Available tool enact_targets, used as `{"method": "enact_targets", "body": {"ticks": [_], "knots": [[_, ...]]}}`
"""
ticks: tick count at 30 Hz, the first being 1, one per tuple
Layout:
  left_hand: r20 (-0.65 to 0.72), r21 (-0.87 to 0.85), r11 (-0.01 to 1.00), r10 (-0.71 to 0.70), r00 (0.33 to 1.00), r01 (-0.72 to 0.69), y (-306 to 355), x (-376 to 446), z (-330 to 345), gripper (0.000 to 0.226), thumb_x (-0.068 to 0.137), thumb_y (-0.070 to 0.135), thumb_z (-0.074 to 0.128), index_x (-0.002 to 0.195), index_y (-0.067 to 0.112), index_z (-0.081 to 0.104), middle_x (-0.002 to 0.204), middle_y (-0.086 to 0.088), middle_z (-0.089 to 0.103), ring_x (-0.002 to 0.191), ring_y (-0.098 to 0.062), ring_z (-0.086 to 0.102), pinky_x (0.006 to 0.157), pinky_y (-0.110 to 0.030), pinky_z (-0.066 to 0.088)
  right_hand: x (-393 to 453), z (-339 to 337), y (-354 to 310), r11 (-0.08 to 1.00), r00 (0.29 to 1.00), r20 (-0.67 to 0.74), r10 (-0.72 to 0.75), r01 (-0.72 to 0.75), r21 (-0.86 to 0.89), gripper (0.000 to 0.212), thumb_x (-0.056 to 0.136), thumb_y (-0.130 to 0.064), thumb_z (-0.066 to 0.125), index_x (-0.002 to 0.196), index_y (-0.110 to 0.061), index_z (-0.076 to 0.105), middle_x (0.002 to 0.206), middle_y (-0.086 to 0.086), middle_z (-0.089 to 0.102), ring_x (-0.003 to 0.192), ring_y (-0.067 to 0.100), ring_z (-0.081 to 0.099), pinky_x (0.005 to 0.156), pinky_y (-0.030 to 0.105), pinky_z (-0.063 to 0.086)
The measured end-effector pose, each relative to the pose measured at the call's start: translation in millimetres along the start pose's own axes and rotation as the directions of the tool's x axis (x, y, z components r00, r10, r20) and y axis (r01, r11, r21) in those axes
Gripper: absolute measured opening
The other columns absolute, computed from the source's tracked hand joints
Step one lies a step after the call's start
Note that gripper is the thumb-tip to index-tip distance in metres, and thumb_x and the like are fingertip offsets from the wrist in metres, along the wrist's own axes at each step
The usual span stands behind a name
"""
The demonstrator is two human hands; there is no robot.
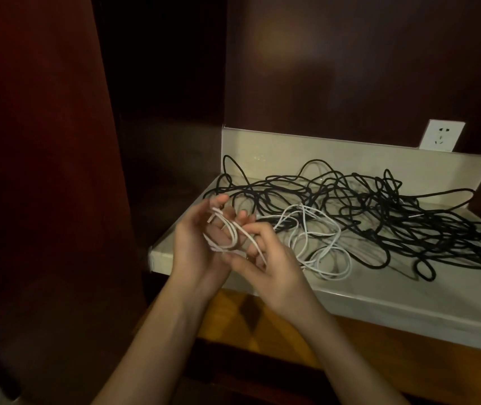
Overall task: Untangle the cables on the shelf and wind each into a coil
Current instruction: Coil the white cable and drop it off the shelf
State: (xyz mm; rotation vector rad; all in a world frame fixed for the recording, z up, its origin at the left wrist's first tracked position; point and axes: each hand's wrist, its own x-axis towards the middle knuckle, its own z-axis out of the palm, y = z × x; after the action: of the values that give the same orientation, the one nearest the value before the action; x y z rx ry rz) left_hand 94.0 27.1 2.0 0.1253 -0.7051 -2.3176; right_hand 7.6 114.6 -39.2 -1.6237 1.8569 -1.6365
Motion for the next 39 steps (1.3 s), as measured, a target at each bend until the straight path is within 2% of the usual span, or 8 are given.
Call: {"method": "enact_targets", "body": {"ticks": [7, 11, 15, 21, 25, 28, 34, 39], "knots": [[0.071, 0.004, 0.997, -0.073, 0.995, 0.073, -3, -4, -3, 0.032, 0.095, 0.034, 0.049, 0.098, 0.006, 0.063, 0.084, -0.009, 0.064, 0.096, -0.034, 0.072, 0.098, -0.048, 0.048, 9, -6, 6, 0.960, 0.994, 0.009, 0.113, -0.112, 0.258, 0.061, 0.059, -0.050, 0.089, 0.101, -0.020, 0.056, 0.096, 0.008, 0.076, 0.093, 0.028, 0.072, 0.089, 0.058, 0.053], [0.072, 0.023, 0.997, -0.069, 0.995, 0.068, -7, -6, -5, 0.027, 0.095, 0.035, 0.047, 0.085, 0.012, 0.056, 0.065, -0.001, 0.046, 0.066, -0.018, 0.055, 0.074, -0.036, 0.049, 14, -17, 7, 0.973, 0.979, 0.118, 0.167, -0.183, 0.143, 0.064, 0.047, -0.057, 0.090, 0.088, -0.025, 0.052, 0.084, 0.023, 0.067, 0.074, 0.027, 0.064, 0.071, 0.044, 0.050], [-0.038, -0.178, 0.984, 0.004, 0.999, -0.011, -4, -5, -1, 0.035, 0.102, 0.040, 0.040, 0.077, 0.017, 0.048, 0.059, 0.004, 0.030, 0.050, -0.010, 0.035, 0.064, -0.029, 0.058, 9, -16, 8, 0.959, 0.990, 0.132, 0.046, -0.081, 0.273, 0.035, 0.079, -0.036, 0.082, 0.098, -0.024, 0.055, 0.065, 0.006, 0.050, 0.060, 0.013, 0.048, 0.056, 0.025, 0.037], [-0.287, -0.001, 0.936, 0.337, 0.897, -0.352, -5, 5, 6, 0.037, 0.106, 0.043, 0.041, 0.079, 0.019, 0.046, 0.058, 0.004, 0.029, 0.048, -0.010, 0.032, 0.050, -0.024, 0.049, -6, -9, 6, 0.992, 0.996, 0.062, 0.060, -0.053, -0.115, 0.033, 0.092, -0.062, 0.046, 0.109, -0.034, 0.046, 0.066, 0.001, 0.053, 0.057, 0.011, 0.051, 0.057, 0.038, 0.043], [-0.246, 0.349, 0.760, 0.639, 0.729, -0.548, -5, 18, 3, 0.034, 0.108, 0.041, 0.036, 0.083, 0.019, 0.045, 0.061, 0.006, 0.035, 0.051, -0.008, 0.032, 0.045, -0.022, 0.029, -17, -2, 9, 0.861, 0.994, 0.102, 0.036, 0.021, -0.509, 0.017, 0.101, -0.046, 0.044, 0.096, -0.031, 0.047, 0.066, -0.007, 0.053, 0.064, 0.013, 0.056, 0.059, 0.036, 0.041], [0.059, 0.687, 0.371, 0.828, 0.557, -0.625, -10, 21, -3, 0.025, 0.106, 0.037, 0.035, 0.090, 0.023, 0.048, 0.073, 0.002, 0.047, 0.061, -0.013, 0.047, 0.052, -0.027, 0.038, -19, -2, 2, 0.820, 0.990, 0.100, -0.097, 0.137, -0.556, 0.020, 0.102, -0.035, 0.039, 0.100, -0.024, 0.055, 0.077, -0.008, 0.059, 0.071, 0.017, 0.059, 0.064, 0.038, 0.047], [0.505, 0.794, 0.097, 0.445, 0.739, -0.601, -15, 28, -21, 0.032, 0.103, 0.039, 0.041, 0.095, 0.014, 0.058, 0.069, 0.003, 0.054, 0.061, -0.014, 0.053, 0.057, -0.034, 0.045, -14, -1, -6, 0.664, 0.918, 0.377, -0.121, 0.358, -0.657, 0.042, 0.102, -0.040, 0.027, 0.106, -0.020, 0.064, 0.098, 0.001, 0.063, 0.089, 0.027, 0.062, 0.077, 0.046, 0.051], [0.450, 0.885, 0.163, -0.058, 0.891, -0.436, 2, 21, -29, 0.047, 0.102, 0.052, 0.042, 0.091, 0.014, 0.066, 0.070, 0.002, 0.061, 0.067, -0.006, 0.056, 0.067, -0.021, 0.043, 4, -21, -13, 0.701, 0.873, 0.438, -0.214, 0.450, -0.554, 0.049, 0.093, -0.057, 0.034, 0.096, -0.026, 0.072, 0.085, -0.011, 0.066, 0.076, 0.010, 0.061, 0.069, 0.037, 0.052]]}}
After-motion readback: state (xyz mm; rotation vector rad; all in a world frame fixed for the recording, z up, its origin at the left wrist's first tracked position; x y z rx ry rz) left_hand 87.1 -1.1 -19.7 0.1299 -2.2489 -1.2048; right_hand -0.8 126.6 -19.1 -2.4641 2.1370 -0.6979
